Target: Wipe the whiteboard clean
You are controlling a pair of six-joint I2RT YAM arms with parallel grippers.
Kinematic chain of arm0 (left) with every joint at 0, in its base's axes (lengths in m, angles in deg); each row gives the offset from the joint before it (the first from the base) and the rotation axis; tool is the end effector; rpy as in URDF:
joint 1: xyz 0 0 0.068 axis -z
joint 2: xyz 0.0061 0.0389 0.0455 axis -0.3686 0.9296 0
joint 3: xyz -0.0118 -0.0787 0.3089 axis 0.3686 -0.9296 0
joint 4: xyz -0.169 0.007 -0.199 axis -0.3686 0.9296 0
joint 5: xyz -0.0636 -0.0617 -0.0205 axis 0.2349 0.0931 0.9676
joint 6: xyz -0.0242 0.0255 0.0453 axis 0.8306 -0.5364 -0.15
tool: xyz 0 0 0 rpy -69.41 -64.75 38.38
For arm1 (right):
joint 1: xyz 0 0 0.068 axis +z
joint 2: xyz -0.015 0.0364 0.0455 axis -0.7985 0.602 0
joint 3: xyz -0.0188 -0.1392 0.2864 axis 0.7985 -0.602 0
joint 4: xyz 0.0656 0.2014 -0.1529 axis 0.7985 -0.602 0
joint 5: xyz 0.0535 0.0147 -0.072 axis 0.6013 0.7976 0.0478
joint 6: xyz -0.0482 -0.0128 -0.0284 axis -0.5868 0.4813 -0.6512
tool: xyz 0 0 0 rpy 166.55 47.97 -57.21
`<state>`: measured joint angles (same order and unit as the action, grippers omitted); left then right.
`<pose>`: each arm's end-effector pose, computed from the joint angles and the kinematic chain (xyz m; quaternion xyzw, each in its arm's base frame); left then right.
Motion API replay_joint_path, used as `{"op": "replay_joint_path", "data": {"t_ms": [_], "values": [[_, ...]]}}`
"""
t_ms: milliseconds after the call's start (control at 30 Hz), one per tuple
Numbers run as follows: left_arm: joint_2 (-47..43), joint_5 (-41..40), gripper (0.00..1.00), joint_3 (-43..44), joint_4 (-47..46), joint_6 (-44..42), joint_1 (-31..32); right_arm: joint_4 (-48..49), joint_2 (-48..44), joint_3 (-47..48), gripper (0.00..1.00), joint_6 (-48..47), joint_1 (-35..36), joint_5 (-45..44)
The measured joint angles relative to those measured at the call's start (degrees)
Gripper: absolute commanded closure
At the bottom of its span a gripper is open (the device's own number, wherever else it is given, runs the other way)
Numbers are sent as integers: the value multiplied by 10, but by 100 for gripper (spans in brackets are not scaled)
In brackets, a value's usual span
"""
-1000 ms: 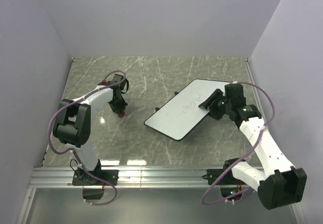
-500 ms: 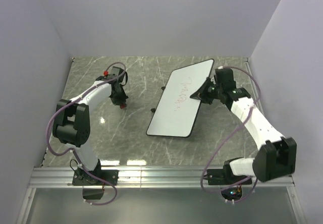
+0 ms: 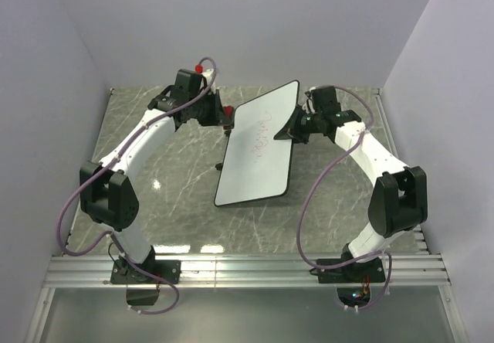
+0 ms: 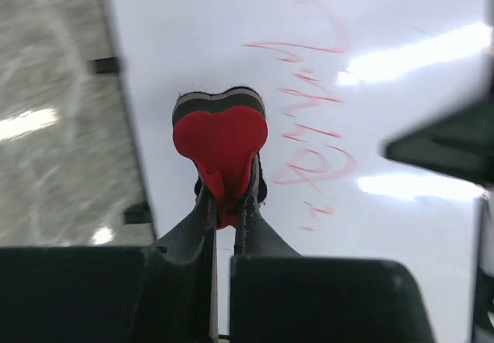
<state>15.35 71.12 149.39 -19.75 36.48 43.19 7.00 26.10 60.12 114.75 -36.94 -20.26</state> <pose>0.3665 -0.1580 0.3755 0.0401 0.9001 -0.2885 0.3240 0.3437 0.1195 0.3307 0.0965 0.8980 0.3753 0.2084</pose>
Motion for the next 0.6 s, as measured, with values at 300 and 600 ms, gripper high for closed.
{"op": "replay_joint_path", "data": {"t_ms": [300,600], "values": [[0,132,100,8,-6,-38,69,-18,12,22,100,0,7,-7],[40,139,100,7,-13,-32,141,-24,17,34,100,-2,13,-12]]}}
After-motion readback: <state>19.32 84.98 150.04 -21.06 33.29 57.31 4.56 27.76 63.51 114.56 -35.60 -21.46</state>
